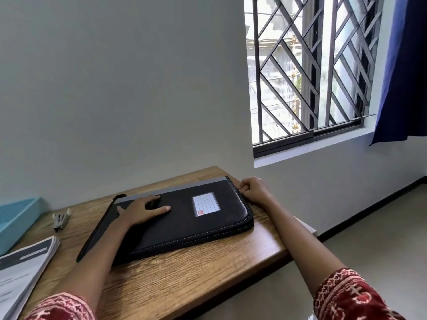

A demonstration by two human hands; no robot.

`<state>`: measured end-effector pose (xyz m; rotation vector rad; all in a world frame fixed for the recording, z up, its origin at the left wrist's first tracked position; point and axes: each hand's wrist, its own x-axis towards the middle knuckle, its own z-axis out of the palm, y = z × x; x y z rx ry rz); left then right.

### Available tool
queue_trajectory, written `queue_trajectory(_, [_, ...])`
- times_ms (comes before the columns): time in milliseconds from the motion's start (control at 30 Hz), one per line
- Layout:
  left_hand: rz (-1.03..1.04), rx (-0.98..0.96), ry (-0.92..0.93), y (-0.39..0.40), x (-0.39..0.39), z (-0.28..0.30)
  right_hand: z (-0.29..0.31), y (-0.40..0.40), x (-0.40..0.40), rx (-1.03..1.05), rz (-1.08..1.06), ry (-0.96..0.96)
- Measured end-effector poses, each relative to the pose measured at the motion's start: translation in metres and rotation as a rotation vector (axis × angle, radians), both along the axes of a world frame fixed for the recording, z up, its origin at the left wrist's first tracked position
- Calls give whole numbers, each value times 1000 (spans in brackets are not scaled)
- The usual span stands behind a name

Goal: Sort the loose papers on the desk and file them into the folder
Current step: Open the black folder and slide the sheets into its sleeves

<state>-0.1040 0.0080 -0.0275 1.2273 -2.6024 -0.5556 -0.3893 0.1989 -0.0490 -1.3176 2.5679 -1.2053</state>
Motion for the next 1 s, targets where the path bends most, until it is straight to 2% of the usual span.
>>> queue_trajectory(33, [-27,85,-18,-2,8,6,1,0,-1,-1,-5,-4])
queue_trajectory(100, [-82,204,-182,0,21,22,2,0,-2,-5,-15,-5])
queue_trajectory(200, [-128,259,-541,21,36,39,2,-1,0,-8,-24,-33])
queue_trajectory(267, [-151,263,-608,35,38,38,3,0,3,-25,-40,-42])
queue_trajectory(433, [-121,207,-460,47,47,17,3,9,14,-55,-67,-92])
queue_trajectory(733, [-50,123,-324,60,52,10,-1,45,38,-175,-100,-198])
queue_trajectory(1000, [81,16,-292,88,42,4,1,75,52,-188,-165,-235])
